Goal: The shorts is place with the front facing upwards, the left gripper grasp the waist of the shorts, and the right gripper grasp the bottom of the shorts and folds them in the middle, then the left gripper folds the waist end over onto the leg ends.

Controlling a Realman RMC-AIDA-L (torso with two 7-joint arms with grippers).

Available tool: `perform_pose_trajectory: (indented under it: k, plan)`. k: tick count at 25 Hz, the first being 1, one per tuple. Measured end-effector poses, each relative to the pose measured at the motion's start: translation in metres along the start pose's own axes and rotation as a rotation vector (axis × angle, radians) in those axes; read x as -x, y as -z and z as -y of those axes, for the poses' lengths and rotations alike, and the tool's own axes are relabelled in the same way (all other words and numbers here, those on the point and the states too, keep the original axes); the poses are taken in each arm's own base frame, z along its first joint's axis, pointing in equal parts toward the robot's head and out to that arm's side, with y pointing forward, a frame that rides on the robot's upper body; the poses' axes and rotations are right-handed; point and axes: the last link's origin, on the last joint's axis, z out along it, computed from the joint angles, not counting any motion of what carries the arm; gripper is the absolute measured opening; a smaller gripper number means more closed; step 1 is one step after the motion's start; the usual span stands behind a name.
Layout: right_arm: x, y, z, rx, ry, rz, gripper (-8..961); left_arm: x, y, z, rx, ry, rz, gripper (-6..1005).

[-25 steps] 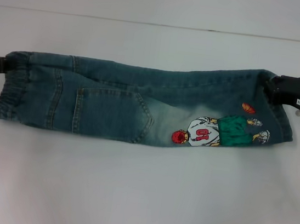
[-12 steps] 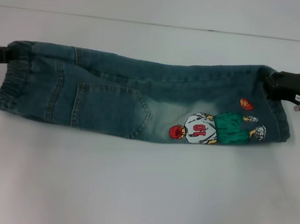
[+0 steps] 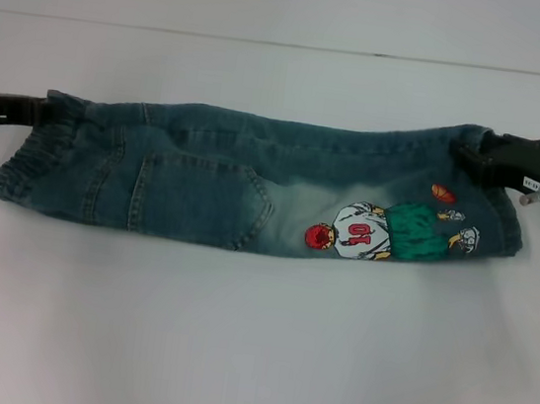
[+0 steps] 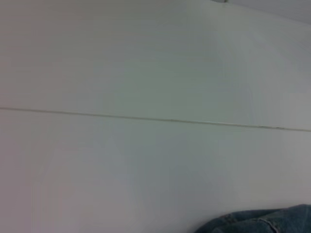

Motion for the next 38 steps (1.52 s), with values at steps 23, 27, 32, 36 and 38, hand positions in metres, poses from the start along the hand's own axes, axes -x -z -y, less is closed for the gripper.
perform_pose_trajectory:
  k: [23, 27, 32, 36, 38]
  plan:
    - [-0.004, 0.026, 0.018, 0.028, -0.09, 0.006, 838, -0.008, 0.03, 0.011, 0.03, 0.023, 0.007, 792]
    - [0.005, 0.042, 0.014, 0.134, -0.096, 0.056, 838, -0.009, 0.043, -0.003, 0.168, -0.013, 0.006, 858]
    - [0.016, 0.07, -0.004, 0.387, -0.053, 0.111, 839, -0.006, 0.051, -0.014, 0.278, -0.054, 0.003, 853]
    - [0.018, 0.09, -0.027, 0.617, 0.034, 0.101, 839, -0.003, 0.053, -0.018, 0.309, -0.063, 0.01, 849]
    - [0.014, 0.097, -0.039, 0.719, 0.081, 0.067, 839, -0.002, 0.052, -0.018, 0.312, -0.06, 0.014, 847]
